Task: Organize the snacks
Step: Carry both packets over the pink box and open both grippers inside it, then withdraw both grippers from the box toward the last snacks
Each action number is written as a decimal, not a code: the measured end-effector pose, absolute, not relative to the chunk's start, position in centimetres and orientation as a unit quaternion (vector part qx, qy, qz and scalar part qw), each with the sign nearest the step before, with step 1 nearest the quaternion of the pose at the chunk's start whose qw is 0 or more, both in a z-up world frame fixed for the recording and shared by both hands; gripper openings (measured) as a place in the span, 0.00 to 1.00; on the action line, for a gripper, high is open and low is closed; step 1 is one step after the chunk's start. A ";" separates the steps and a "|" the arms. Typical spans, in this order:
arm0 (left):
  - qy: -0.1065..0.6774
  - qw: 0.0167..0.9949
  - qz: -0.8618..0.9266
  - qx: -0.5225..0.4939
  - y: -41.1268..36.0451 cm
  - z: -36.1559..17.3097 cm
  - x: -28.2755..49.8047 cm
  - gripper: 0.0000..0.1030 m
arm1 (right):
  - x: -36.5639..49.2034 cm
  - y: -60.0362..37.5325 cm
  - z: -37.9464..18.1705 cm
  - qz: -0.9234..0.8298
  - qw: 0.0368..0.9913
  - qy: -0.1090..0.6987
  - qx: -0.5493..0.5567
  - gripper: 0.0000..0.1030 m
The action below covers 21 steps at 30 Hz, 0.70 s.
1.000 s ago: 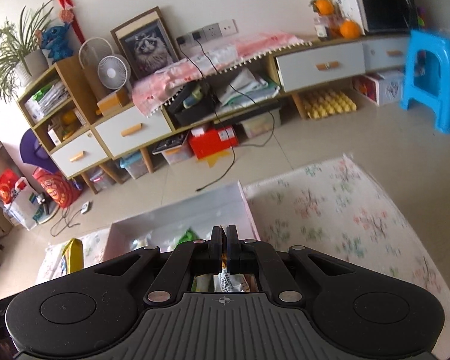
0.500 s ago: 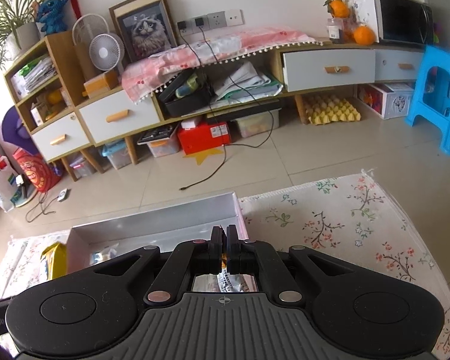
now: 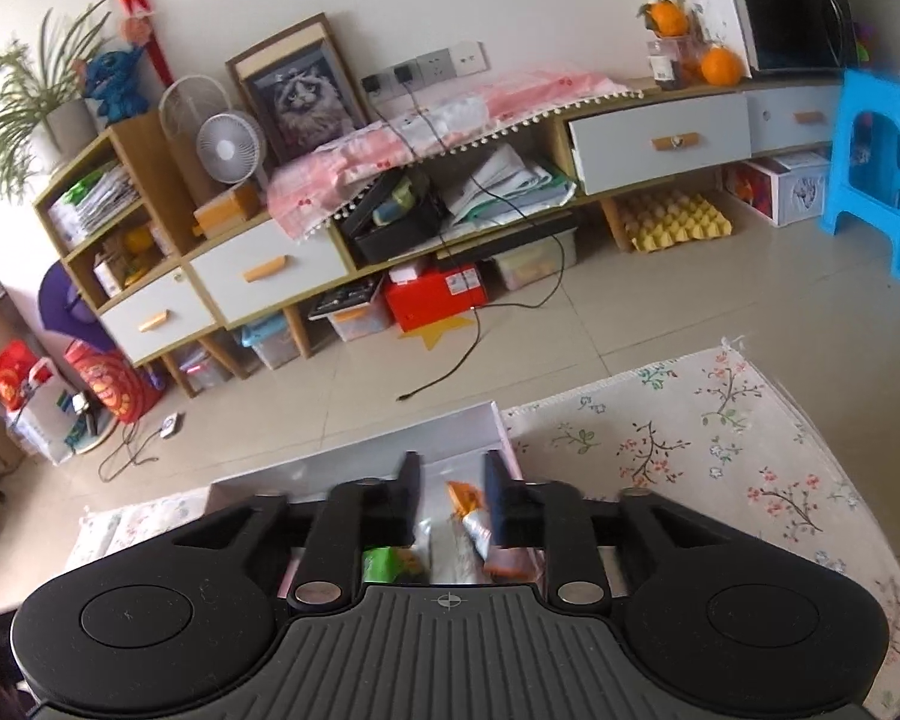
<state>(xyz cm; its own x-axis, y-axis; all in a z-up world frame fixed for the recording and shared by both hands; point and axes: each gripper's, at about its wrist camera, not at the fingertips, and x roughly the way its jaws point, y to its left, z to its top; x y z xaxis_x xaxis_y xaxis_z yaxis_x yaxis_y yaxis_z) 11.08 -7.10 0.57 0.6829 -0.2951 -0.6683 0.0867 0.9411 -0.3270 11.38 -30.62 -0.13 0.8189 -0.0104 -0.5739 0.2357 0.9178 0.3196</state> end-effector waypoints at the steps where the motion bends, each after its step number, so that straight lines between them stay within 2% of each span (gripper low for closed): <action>1: 0.387 0.908 -0.095 -0.130 -7.3 1.0 10.5 0.68 | 10.8 -30.3 0.5 -0.065 0.934 0.298 0.185 0.36; 3: 0.399 0.908 -0.068 -0.109 -7.9 1.6 9.3 0.75 | 9.6 -29.8 1.2 -0.065 0.929 0.319 0.177 0.56; 4: 0.404 0.908 -0.057 -0.093 -8.3 1.9 8.6 0.79 | 9.0 -29.5 1.5 -0.063 0.924 0.335 0.172 0.61; 6: 0.410 0.909 -0.043 -0.062 -9.2 2.2 6.9 0.88 | 7.6 -28.9 1.9 -0.050 0.917 0.363 0.157 0.65; 8: 0.418 0.906 -0.050 -0.036 -10.0 2.5 5.2 0.92 | 6.0 -28.6 2.1 -0.050 0.912 0.379 0.149 0.67; 11: 0.415 0.908 -0.053 -0.019 -10.5 2.5 2.5 0.99 | 2.6 -28.8 2.0 -0.067 0.908 0.383 0.158 0.77; 21: 0.418 0.905 -0.082 0.012 -12.0 1.5 -1.8 0.99 | -3.3 -29.1 -0.5 -0.086 0.890 0.413 0.172 0.79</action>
